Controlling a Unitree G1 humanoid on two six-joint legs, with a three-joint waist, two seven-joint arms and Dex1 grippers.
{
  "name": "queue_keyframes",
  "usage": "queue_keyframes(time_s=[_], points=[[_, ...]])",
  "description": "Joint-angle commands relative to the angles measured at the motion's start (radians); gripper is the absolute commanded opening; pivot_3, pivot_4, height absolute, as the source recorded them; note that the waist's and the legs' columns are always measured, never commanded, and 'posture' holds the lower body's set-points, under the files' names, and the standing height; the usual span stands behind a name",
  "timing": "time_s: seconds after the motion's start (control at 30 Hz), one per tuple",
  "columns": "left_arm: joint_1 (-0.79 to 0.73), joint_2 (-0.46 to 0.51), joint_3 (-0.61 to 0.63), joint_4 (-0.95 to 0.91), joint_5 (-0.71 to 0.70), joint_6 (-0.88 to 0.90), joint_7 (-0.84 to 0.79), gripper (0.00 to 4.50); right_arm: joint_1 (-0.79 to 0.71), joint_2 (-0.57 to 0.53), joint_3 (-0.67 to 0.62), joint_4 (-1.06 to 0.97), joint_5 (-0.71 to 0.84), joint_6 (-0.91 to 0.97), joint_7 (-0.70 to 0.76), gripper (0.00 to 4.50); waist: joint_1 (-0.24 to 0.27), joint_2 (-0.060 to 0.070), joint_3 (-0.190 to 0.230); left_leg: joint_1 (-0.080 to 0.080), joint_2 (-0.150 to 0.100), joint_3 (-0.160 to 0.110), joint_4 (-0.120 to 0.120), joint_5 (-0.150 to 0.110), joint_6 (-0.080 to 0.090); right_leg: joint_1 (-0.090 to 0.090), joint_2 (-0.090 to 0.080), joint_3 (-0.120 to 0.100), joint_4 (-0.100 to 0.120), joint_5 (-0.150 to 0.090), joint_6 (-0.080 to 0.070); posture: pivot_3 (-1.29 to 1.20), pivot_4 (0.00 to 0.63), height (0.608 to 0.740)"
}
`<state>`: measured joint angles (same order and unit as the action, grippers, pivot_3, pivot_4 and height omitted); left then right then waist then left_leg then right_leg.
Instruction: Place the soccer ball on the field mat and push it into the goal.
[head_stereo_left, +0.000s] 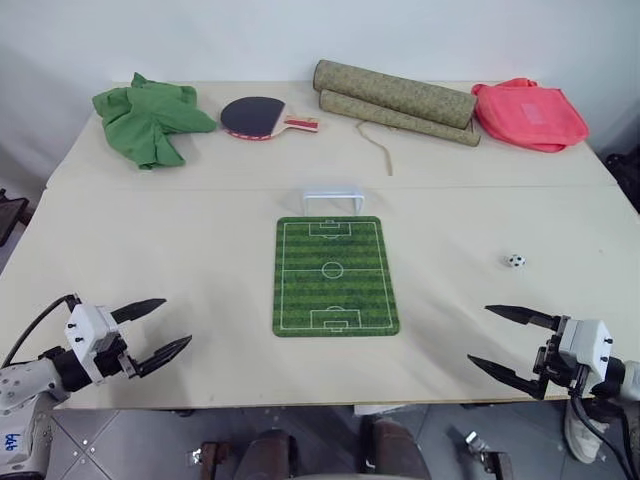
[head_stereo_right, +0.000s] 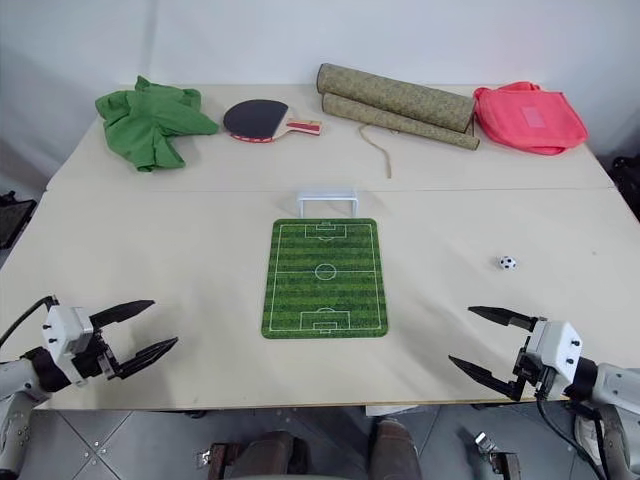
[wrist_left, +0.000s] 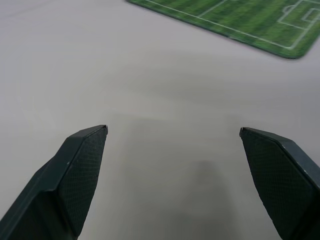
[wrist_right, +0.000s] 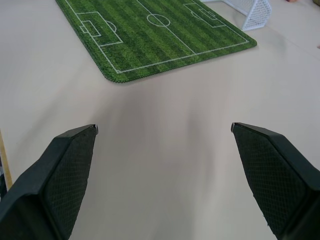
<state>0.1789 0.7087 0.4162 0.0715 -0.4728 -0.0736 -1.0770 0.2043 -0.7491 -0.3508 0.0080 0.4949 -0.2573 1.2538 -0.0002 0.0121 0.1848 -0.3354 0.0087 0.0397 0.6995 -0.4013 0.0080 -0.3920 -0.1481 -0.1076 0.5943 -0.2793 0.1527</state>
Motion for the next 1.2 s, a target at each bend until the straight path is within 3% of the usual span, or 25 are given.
queue_keyframes(time_s=[0.03,0.23,0.33,0.43,0.53,0.77,0.93,1.2], points=[[0.013,0.011,0.026,-0.066,-0.034,0.01,-0.009,4.5,-0.018,-0.001,-0.021,-0.008,0.012,0.006,-0.021,4.48,0.0,0.0,0.0,0.0,0.0,0.0,0.0,0.0,0.0,0.0,0.0,0.0,0.0,0.0,0.0,0.0,0.15,0.74],[-0.077,0.026,0.003,-0.242,-0.204,0.231,0.012,4.5,0.029,0.064,-0.096,-0.091,0.062,0.081,-0.176,4.48,0.017,0.0,0.0,0.0,0.001,-0.002,0.001,0.0,0.0,0.0,0.0,0.0,0.001,0.0,0.0,0.0,0.15,0.74],[-0.22,0.013,-0.061,-0.329,-0.341,0.369,0.023,4.5,0.059,0.153,-0.198,-0.12,0.065,0.101,-0.371,4.48,0.028,0.0,0.0,0.0,0.0,-0.002,0.001,0.0,0.0,0.0,0.0,0.0,0.001,0.0,0.0,0.0,0.15,0.74],[-0.284,-0.005,-0.115,-0.359,-0.359,0.409,0.006,4.5,0.077,0.208,-0.258,-0.133,0.064,0.165,-0.516,4.48,0.024,0.001,-0.001,0.0,-0.001,-0.002,0.002,0.0,0.0,0.0,0.0,0.001,0.002,0.0,0.0,0.0,0.15,0.74],[-0.341,-0.018,-0.145,-0.346,-0.349,0.42,0.008,4.5,0.07,0.215,-0.258,-0.127,0.058,0.216,-0.566,4.48,0.013,0.002,-0.002,0.0,-0.001,0.0,0.0,0.0,-0.001,0.0,0.0,0.002,0.002,0.0,0.0,0.0,0.15,0.74],[-0.411,-0.028,-0.172,-0.275,-0.31,0.408,-0.017,4.5,-0.072,0.144,-0.192,-0.107,0.037,0.393,-0.645,4.48,-0.009,0.003,-0.002,0.002,0.001,0.003,0.001,0.001,-0.001,-0.001,0.003,0.004,0.003,0.0,-0.001,0.0,0.15,0.74],[-0.406,-0.03,-0.169,-0.28,-0.313,0.423,-0.012,4.5,-0.258,0.076,-0.149,-0.002,0.021,0.567,-0.721,4.48,-0.003,0.003,-0.002,0.0,0.002,0.002,0.002,0.001,-0.001,-0.002,0.003,0.003,0.003,0.0,-0.001,0.0,0.15,0.74],[-0.378,-0.029,-0.163,-0.318,-0.339,0.469,-0.007,4.5,-0.475,0.063,-0.031,0.223,-0.085,0.605,-0.732,4.48,-0.002,0.003,-0.002,-0.001,0.001,0.001,0.001,0.001,-0.001,-0.002,0.003,0.002,0.002,0.0,-0.001,0.0,0.15,0.74]])
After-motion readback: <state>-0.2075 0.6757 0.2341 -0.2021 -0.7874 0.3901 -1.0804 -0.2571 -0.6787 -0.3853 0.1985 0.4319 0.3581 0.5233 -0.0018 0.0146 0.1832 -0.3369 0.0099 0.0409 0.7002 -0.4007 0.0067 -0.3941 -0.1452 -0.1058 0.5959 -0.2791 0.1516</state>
